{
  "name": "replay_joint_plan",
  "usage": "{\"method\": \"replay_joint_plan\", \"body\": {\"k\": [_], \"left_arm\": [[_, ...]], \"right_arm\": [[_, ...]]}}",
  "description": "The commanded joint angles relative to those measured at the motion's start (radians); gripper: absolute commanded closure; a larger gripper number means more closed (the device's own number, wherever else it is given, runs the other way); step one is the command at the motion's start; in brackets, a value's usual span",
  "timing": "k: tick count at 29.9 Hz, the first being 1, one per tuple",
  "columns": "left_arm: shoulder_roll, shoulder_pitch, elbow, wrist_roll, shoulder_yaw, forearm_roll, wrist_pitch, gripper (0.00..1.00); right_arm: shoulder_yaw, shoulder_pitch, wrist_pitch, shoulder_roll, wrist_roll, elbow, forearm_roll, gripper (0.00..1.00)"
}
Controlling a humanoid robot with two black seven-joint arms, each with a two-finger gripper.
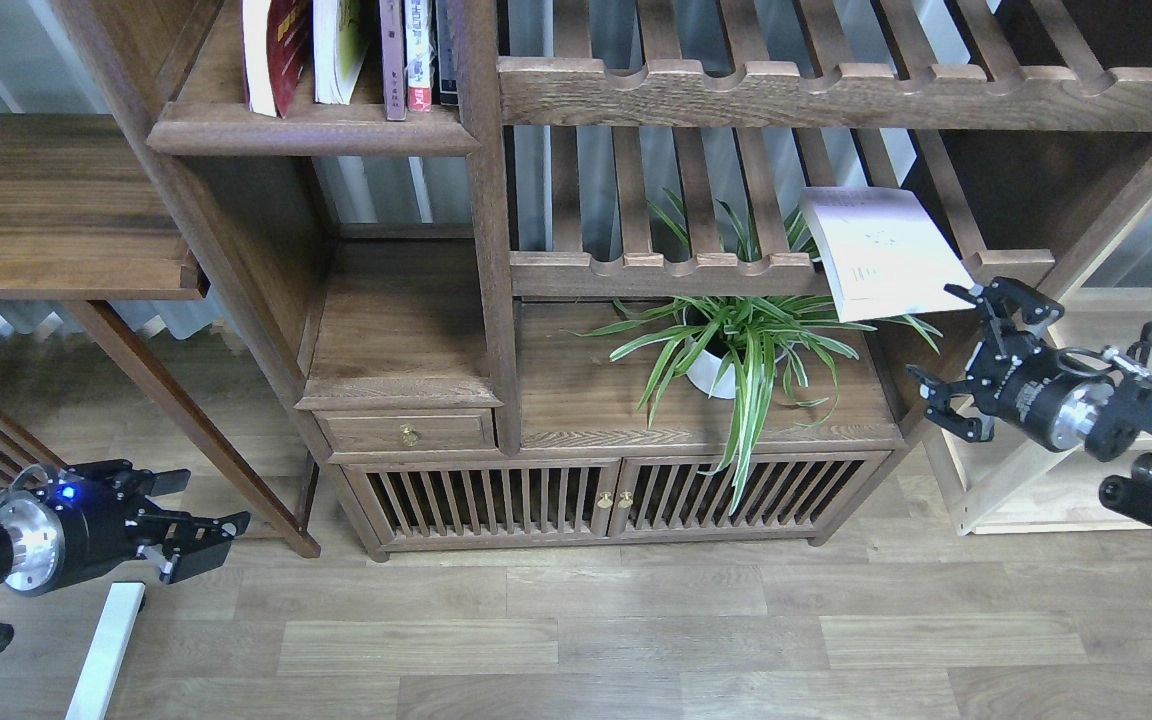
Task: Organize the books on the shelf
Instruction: 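Reach the right gripper to the white book on the middle shelf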
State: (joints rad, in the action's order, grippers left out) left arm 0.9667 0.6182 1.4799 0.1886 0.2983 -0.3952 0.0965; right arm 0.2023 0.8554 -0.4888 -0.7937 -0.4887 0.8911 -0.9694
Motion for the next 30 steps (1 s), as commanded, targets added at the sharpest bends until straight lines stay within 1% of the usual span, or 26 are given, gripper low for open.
{"method": "replay_joint_plan", "body": {"k": [1, 16, 24, 30], "left_arm": [[0.003, -0.008, -0.001, -0.004, -0.001, -0.001, 0.002, 0.14], [0.0, -0.008, -0.013, -0.008, 0.015, -0.001, -0.003, 0.14], [-0.003, -0.008, -0.029, -0.011, 0.019, -0.001, -0.003, 0.14], [-0.006, -0.008, -0.035, -0.011, 0.028, -0.001, -0.003, 0.14]], "right_arm": [[0.003, 0.02, 0.0, 0.042, 0.0, -0.044, 0.003, 0.04], [0.0, 0.043, 0.0, 0.171, 0.0, -0.287, 0.003, 0.04], [0.0, 0.043, 0.0, 0.235, 0.0, -0.365, 0.003, 0.09], [0.003, 0.03, 0.0, 0.261, 0.0, -0.417, 0.001, 0.09]]}}
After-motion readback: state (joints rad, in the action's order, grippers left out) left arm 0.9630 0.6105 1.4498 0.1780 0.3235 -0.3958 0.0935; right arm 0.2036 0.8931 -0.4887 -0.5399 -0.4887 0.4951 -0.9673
